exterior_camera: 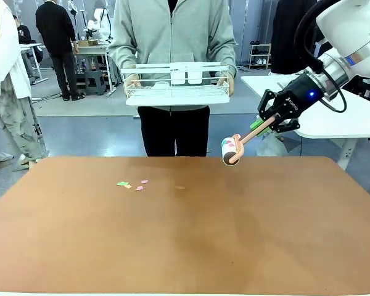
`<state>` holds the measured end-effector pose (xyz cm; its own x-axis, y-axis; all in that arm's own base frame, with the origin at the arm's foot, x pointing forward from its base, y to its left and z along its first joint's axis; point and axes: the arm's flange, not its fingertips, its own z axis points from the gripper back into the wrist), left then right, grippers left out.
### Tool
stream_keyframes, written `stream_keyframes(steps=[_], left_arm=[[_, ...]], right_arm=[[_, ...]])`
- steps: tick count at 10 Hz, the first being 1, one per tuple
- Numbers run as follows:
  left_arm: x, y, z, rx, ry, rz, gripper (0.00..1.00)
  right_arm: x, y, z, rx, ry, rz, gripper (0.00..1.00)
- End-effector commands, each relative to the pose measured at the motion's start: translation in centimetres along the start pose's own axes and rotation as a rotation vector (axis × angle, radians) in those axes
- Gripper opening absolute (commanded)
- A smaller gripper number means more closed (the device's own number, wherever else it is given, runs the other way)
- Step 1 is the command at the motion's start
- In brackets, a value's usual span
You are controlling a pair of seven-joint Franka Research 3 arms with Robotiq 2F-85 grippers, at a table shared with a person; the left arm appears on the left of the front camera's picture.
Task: Clean the table.
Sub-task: Clean the table with the Lint Roller when the human lifts the Dish drying rack.
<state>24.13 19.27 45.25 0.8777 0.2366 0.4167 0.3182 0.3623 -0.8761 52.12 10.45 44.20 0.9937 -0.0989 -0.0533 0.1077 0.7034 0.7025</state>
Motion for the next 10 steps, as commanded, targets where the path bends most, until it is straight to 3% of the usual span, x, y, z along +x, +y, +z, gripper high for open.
stream_keyframes(steps=[1, 4, 10], left_arm=[[0.0, -0.3, 0.2, -0.023, -0.014, -0.021, 1.0], [0.0, -0.3, 0.2, -0.023, -0.014, -0.021, 1.0], [0.0, -0.3, 0.2, -0.023, -0.014, -0.021, 1.0]], right_arm=[[-0.1, 0.1, 0.1, -0.002, 0.003, 0.005, 0.21], [0.0, 0.0, 0.0, 0.0, -0.001, -0.001, 0.21], [1.8, 4.0, -15.7, -0.008, -0.008, 0.065, 0.21]])
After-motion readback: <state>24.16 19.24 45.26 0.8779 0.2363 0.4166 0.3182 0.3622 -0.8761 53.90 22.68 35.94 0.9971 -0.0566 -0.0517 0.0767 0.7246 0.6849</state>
